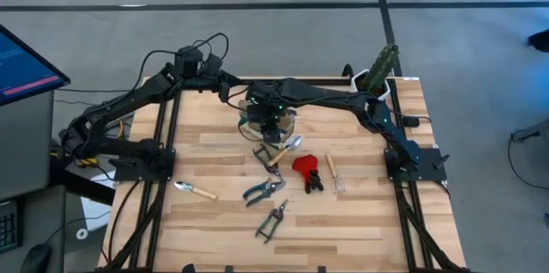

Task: Pick & Place Garden tools in Gardening bag
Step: Prepare the brown gardening bag

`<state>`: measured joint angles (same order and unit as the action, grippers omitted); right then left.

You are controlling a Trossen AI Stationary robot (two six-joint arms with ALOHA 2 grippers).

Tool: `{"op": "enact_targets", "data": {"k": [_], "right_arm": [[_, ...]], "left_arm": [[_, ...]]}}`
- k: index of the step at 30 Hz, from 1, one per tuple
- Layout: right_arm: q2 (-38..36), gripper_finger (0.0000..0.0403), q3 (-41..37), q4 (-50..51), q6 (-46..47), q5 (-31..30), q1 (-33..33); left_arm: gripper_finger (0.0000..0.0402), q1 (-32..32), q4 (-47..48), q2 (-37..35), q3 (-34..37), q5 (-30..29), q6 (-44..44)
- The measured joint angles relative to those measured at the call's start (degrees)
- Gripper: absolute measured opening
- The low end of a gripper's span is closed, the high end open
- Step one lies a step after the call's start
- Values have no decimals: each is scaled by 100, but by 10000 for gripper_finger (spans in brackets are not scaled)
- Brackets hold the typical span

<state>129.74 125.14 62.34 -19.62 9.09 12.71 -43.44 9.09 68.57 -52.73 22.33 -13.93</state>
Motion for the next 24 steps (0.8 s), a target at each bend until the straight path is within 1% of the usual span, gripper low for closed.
{"op": "enact_targets", "data": {"k": [3, 6, 15, 17, 19, 21, 24], "right_arm": [[-23, 197, 29, 32, 11, -1, -37], [-9, 197, 260, 296, 15, -5, -42], [-20, 176, 966, 602, 15, -14, 11], [-72, 170, 956, 632, 17, -16, 13], [-202, 163, 916, 789, 18, -55, 17], [-355, 153, 929, 969, 20, -74, 17], [-565, 126, 931, 1487, 137, -79, -1]], "left_arm": [[2, 0, 12, 0, 0, 0, 0], [2, 0, 20, -1, 0, 0, -1], [2, 0, 211, 0, 0, 0, -2], [2, 0, 300, -1, 0, -7, 6], [2, 0, 445, 0, 0, -200, 70], [2, -2, 705, -1, 0, -562, 229], [2, -40, 1072, 0, 0, -1019, 439]]}}
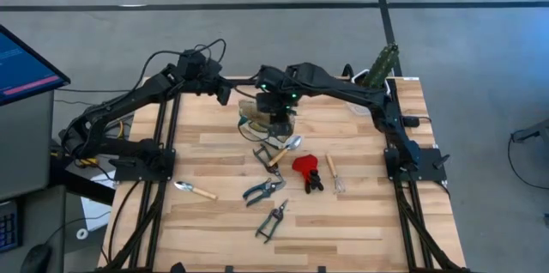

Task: Pick & Place Garden tools in Gardening bag
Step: Prepare the brown gardening bag

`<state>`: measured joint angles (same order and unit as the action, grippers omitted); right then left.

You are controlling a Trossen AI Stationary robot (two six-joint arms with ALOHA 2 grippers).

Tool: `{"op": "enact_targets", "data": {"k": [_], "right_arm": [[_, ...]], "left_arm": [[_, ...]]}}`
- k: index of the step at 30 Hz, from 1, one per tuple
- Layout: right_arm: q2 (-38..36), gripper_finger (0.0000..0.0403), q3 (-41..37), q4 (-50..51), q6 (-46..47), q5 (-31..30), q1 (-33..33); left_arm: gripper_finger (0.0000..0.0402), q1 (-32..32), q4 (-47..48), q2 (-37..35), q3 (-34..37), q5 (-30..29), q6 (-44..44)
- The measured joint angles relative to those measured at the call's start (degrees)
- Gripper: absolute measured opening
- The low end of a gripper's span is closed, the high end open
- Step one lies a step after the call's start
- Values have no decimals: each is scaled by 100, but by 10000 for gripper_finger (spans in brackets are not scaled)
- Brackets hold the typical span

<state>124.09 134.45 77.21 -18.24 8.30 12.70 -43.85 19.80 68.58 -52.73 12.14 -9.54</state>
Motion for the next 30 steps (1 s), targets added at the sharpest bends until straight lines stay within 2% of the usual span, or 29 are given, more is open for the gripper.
{"op": "enact_targets", "data": {"k": [5, 7, 11, 17, 27, 30], "right_arm": [[-269, 33, -7, 613, 159, 86, -75], [-361, 10, -4, 695, 163, 208, -153], [-403, 3, -4, 654, 170, 323, -355], [-422, 1, -7, 613, 186, 237, -540], [-677, 0, -20, 374, 577, 210, -400], [-964, 0, -13, -135, 969, 194, -402]], "left_arm": [[2, -160, 147, 0, 0, 10, 75], [2, -221, 161, 8, 5, 88, 182], [2, -393, 37, 15, 295, 460, 223], [2, -615, -1002, 17, 1231, 1203, 150], [2, -537, -1396, -275, 1608, 1443, 206], [2, -537, -1401, -510, 1615, 1438, 193]]}}
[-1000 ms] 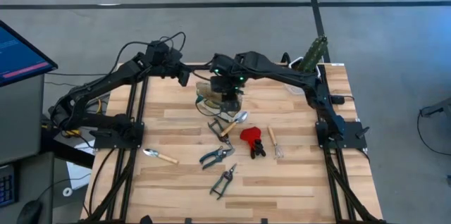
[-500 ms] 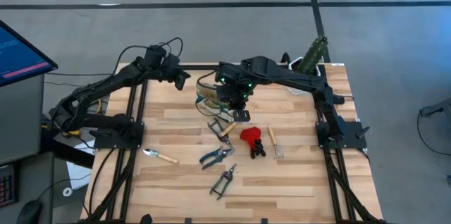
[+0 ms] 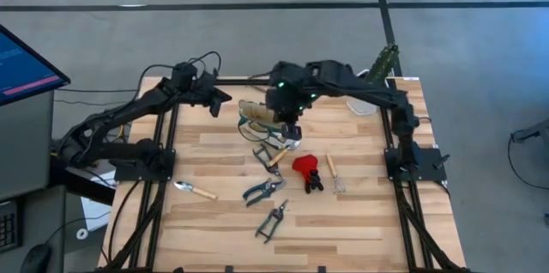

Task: Pick & Place Garden tools in Gardening bag
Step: Prepare the brown gardening bag

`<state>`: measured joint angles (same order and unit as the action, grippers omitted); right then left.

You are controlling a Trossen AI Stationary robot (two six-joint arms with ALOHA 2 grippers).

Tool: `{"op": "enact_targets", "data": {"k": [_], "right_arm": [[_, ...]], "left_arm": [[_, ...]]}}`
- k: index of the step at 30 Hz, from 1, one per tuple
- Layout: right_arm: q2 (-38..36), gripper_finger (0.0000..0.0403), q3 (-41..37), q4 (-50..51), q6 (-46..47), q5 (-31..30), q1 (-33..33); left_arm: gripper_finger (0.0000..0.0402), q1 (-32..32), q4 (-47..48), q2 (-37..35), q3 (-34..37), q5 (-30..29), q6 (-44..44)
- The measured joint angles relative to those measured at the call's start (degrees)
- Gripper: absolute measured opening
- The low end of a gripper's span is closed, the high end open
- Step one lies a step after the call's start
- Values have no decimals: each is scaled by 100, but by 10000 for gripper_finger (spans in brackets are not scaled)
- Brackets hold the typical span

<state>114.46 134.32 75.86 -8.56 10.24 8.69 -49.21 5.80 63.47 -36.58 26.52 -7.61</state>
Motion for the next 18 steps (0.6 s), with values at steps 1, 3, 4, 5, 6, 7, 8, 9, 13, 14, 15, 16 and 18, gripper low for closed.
{"op": "enact_targets", "data": {"k": [1, 3, 4, 5, 6, 7, 8, 9, 13, 14, 15, 16, 18], "right_arm": [[-121, 0, 0, -86, 133, 2, 2], [-350, 0, 2, -438, 396, 16, 2], [-494, 0, 2, -494, 512, 19, 2], [-641, 0, 1, -492, 599, 17, 2], [-790, 0, 1, -509, 666, 17, 1], [-945, 0, 2, -519, 719, 8, -11], [-1106, 0, 2, -493, 752, -13, -27], [-1264, 0, 2, -453, 758, -53, -44], [-1861, 0, 4, -409, 864, -538, -227], [-1997, 0, 4, -391, 863, -660, -280], [-2139, 0, 4, -312, 865, -781, -350], [-2262, 0, 4, -220, 869, -921, -425], [-2504, 0, 4, -60, 933, -1301, -633]], "left_arm": [[2, 0, -18, -97, 0, 0, -8], [2, 0, -41, -297, -2, 0, -19], [2, 0, -24, -426, 2, 0, -23], [2, 0, -47, -542, 2, 0, -25], [2, 0, -56, -651, 0, 0, -27], [2, 0, -39, -784, 0, 0, -29], [2, 0, -42, -901, 0, 0, -31], [2, 0, -57, -1016, 0, 1, -32], [2, 0, -63, -1419, 0, 0, -156], [2, 0, -74, -1493, 0, 2, -169], [2, 0, -65, -1568, 0, -2, -175], [2, 0, -62, -1638, 0, 0, -176], [2, 0, -81, -1741, 0, -1, -173]]}}
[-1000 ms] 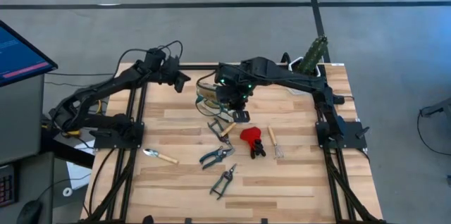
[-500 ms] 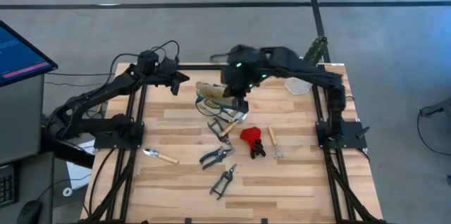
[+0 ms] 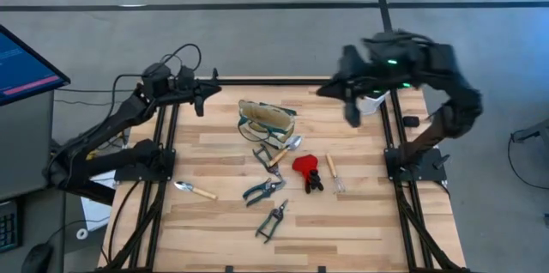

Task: Pick & Place Garden tools in Gardening bag
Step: Prepare the brown gardening bag

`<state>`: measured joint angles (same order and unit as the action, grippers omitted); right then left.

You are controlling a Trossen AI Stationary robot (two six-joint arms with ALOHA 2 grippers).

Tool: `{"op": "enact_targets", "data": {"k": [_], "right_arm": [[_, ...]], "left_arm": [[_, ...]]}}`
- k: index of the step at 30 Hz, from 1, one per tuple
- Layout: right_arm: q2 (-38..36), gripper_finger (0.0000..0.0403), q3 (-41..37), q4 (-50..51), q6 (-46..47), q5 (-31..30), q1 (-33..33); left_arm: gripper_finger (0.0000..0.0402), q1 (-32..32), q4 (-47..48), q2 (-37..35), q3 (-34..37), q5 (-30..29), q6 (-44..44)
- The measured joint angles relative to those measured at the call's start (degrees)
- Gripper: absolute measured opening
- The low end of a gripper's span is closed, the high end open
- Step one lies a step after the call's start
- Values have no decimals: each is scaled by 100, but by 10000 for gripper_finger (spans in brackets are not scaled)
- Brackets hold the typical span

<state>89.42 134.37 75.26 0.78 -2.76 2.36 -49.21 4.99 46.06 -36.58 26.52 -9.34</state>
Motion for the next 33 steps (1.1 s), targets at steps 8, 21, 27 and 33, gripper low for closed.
{"op": "enact_targets", "data": {"k": [8, 21, 27, 33], "right_arm": [[-1134, 0, -978, 444, 389, -1663, -1031], [-3453, 0, -7035, -5250, 282, -1005, -1105], [-3568, 0, -9255, -8095, 788, -916, -821], [-2978, 0, -9785, -8820, 947, -912, -745]], "left_arm": [[2, 0, 12, -70, 0, -4, 0], [2, -201, 3, -42, 0, -163, 37], [2, -203, -2, 450, -2, -159, 52], [2, -192, -360, 1459, -2, -161, 292]]}}
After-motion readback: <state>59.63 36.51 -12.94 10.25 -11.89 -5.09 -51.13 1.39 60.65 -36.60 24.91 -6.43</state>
